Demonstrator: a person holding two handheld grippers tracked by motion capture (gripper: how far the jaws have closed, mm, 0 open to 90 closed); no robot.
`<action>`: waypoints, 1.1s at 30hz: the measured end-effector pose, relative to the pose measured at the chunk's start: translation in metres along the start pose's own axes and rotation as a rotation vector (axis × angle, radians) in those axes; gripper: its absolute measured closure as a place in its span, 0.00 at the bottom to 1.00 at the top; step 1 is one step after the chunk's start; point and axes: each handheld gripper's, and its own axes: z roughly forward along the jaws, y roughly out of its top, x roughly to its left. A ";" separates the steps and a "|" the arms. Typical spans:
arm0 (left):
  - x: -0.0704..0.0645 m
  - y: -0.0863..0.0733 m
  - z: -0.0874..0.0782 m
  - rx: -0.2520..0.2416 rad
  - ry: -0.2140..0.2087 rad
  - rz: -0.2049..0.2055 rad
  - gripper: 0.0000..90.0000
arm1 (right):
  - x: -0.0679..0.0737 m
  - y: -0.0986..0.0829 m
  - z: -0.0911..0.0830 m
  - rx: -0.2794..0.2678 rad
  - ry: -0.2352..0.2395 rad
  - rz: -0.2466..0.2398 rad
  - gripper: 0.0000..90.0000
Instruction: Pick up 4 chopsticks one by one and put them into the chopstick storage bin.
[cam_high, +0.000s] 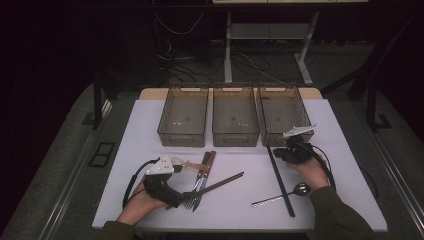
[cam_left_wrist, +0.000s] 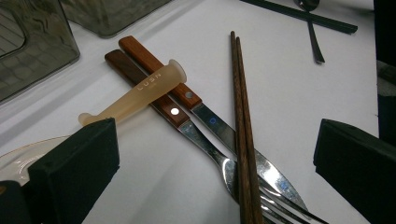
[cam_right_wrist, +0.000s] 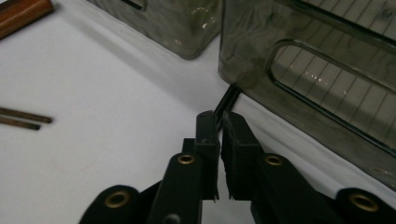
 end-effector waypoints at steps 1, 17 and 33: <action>0.000 0.000 0.000 0.003 0.000 0.000 0.00 | -0.001 0.000 0.002 0.003 -0.002 0.007 0.90; 0.001 0.000 0.000 0.001 -0.002 -0.001 0.00 | 0.006 0.007 0.026 0.027 -0.040 -0.004 0.84; 0.000 0.000 0.000 0.000 -0.004 0.001 0.00 | 0.017 0.006 0.024 0.050 -0.003 -0.043 0.86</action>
